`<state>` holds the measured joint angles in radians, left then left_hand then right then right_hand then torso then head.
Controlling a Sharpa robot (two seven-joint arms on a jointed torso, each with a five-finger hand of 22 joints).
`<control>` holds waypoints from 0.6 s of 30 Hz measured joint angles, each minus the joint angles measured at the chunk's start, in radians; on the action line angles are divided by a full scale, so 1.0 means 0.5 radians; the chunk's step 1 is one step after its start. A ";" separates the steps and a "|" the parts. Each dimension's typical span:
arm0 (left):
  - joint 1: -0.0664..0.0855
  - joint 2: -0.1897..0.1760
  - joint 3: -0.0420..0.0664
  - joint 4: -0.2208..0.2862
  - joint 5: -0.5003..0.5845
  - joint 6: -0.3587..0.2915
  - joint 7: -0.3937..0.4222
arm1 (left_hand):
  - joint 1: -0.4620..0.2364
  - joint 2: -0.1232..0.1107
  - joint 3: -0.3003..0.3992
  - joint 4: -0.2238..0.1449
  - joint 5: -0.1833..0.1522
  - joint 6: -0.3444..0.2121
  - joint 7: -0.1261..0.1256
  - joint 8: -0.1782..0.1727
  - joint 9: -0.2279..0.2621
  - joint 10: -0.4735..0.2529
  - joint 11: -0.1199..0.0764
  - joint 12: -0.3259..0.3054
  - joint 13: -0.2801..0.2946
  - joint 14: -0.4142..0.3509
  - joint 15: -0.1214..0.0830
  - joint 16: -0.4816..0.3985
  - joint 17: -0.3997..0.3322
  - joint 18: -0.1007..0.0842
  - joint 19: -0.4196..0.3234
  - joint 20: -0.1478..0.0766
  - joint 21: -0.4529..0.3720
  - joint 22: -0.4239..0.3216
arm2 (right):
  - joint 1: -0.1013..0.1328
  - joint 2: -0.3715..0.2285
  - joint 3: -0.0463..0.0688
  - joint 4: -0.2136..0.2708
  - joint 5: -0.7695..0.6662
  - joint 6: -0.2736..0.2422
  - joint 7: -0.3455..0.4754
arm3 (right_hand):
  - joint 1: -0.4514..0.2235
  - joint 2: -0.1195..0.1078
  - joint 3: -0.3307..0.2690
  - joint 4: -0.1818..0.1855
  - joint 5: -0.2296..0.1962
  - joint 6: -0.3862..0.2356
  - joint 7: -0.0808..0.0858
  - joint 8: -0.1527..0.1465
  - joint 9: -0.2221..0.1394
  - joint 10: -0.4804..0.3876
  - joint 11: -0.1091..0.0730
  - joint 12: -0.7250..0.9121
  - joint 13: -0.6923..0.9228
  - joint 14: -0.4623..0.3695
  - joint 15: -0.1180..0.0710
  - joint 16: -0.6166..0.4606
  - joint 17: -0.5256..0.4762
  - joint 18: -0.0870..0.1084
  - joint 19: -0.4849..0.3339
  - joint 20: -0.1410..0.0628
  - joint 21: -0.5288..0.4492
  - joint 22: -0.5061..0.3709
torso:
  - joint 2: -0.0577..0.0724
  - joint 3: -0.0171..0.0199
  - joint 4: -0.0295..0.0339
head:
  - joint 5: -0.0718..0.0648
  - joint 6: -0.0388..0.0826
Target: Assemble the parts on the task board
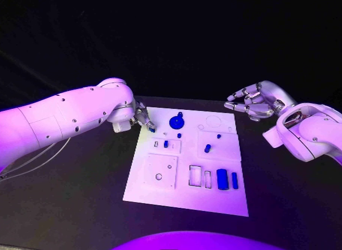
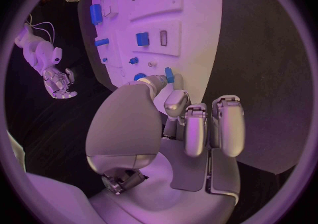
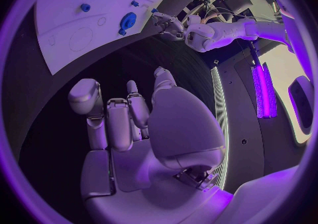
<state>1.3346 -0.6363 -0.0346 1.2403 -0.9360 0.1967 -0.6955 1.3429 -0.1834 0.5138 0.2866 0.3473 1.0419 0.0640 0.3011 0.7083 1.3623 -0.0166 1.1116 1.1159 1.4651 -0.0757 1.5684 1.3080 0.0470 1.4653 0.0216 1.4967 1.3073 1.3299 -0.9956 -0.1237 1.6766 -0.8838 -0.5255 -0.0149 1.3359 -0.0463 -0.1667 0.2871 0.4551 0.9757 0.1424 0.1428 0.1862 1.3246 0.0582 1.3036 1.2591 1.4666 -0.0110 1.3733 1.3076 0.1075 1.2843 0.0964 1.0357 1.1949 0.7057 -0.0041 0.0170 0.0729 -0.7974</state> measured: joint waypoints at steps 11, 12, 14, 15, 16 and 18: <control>0.000 -0.148 0.003 0.276 0.113 -0.060 0.019 | -0.029 -0.029 0.042 -0.031 -0.001 0.000 0.000 0.013 0.024 0.000 0.000 -0.010 -0.025 0.000 0.000 0.000 0.000 0.000 0.000 0.000 0.000 0.000 | 0.000 -0.001 0.000 -0.008 0.000 0.000 0.000 | 0.000 0.000 0.000 0.000 0.000 0.000 0.000 0.000 0.002 0.000 0.000 0.000 0.000 0.000 0.000 0.000 0.000 0.000 0.000 0.000 0.000 0.000 | 0.003 -0.0023 -0.002 | 0.007 -0.001; -0.001 -0.155 0.002 0.289 0.112 -0.060 0.021 | -0.029 -0.029 0.047 -0.036 -0.002 0.000 0.000 0.013 0.025 0.000 0.000 -0.010 -0.027 0.000 0.000 0.000 0.000 0.000 0.000 0.000 0.000 0.000 | -0.001 -0.001 0.000 -0.008 0.000 0.000 0.000 | 0.000 0.000 0.000 0.000 0.000 0.000 0.000 0.000 0.002 0.000 0.000 0.000 0.000 0.000 0.000 0.000 0.000 0.000 0.000 0.000 0.000 0.000 | 0.003 -0.0023 -0.002 | 0.008 -0.001; -0.003 -0.169 0.001 0.310 0.108 -0.060 0.027 | -0.037 -0.037 0.053 -0.042 -0.002 0.000 0.000 0.018 0.028 0.000 0.000 -0.014 -0.031 0.000 0.000 0.000 0.000 0.000 0.000 0.000 0.000 0.000 | -0.001 -0.001 0.000 -0.008 0.000 0.000 0.000 | -0.008 0.008 -0.003 0.003 0.000 0.000 0.000 0.000 0.002 0.000 0.000 0.000 0.000 0.000 0.000 0.000 0.000 0.000 0.000 0.000 0.000 0.000 | 0.003 -0.0023 -0.002 | 0.009 -0.002; -0.006 -0.177 0.000 0.323 0.100 -0.060 0.031 | -0.042 -0.042 0.065 -0.054 -0.002 0.000 0.000 0.023 0.029 0.000 0.000 -0.020 -0.033 0.000 0.000 0.000 0.000 0.000 0.000 0.000 0.000 0.000 | -0.001 -0.002 0.000 -0.008 0.000 0.000 0.000 | -0.008 0.008 -0.006 0.006 0.000 0.000 0.000 0.000 0.002 0.000 0.000 0.000 0.000 0.000 0.000 0.000 0.000 0.000 0.000 0.000 0.000 0.000 | 0.003 -0.0023 -0.002 | 0.010 -0.002; -0.009 -0.183 0.000 0.333 0.091 -0.060 0.035 | -0.045 -0.045 0.067 -0.056 -0.002 0.001 0.000 0.023 0.033 0.000 0.000 -0.023 -0.036 0.000 0.000 0.000 0.000 0.000 0.000 0.000 0.000 0.000 | -0.001 -0.002 0.000 -0.008 0.000 0.000 0.000 | -0.016 0.016 -0.006 0.006 0.000 0.000 0.000 0.000 0.002 0.000 0.000 0.000 0.000 0.000 0.000 0.000 0.000 0.000 0.000 0.000 0.000 0.000 | 0.003 -0.0023 -0.002 | 0.011 -0.002; -0.021 -0.193 -0.001 0.351 0.068 -0.063 0.045 | -0.048 -0.048 0.072 -0.061 0.009 0.011 0.003 0.023 0.036 0.000 0.000 -0.023 -0.041 0.000 0.000 0.000 0.000 0.000 0.000 0.000 0.000 0.000 | -0.001 -0.002 0.000 -0.008 0.000 0.000 0.000 | -0.019 0.019 -0.006 0.006 0.000 0.000 0.000 0.000 0.002 0.000 0.000 0.000 0.000 0.000 0.000 0.000 0.000 0.000 0.000 0.000 0.000 0.000 | 0.003 -0.0023 -0.002 | 0.012 -0.003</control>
<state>1.3240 -0.7326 -0.0353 1.4158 -0.9019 0.1654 -0.6732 1.3189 -0.2072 0.5498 0.2561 0.3517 1.0472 0.0655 0.3126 0.7263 1.3624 -0.0166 1.1000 1.0953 1.4651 -0.0757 1.5684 1.3078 0.0469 1.4653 0.0216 1.4967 1.3073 1.3291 -0.9967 -0.1239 1.6726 -0.8838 -0.5255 -0.0150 1.3266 -0.0370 -0.1696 0.2901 0.4552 0.9757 0.1424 0.1428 0.1870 1.3247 0.0582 1.3037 1.2592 1.4665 -0.0110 1.3733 1.3074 0.1074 1.2842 0.0964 1.0357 1.1946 0.7074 -0.0053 0.0157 0.0787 -0.7991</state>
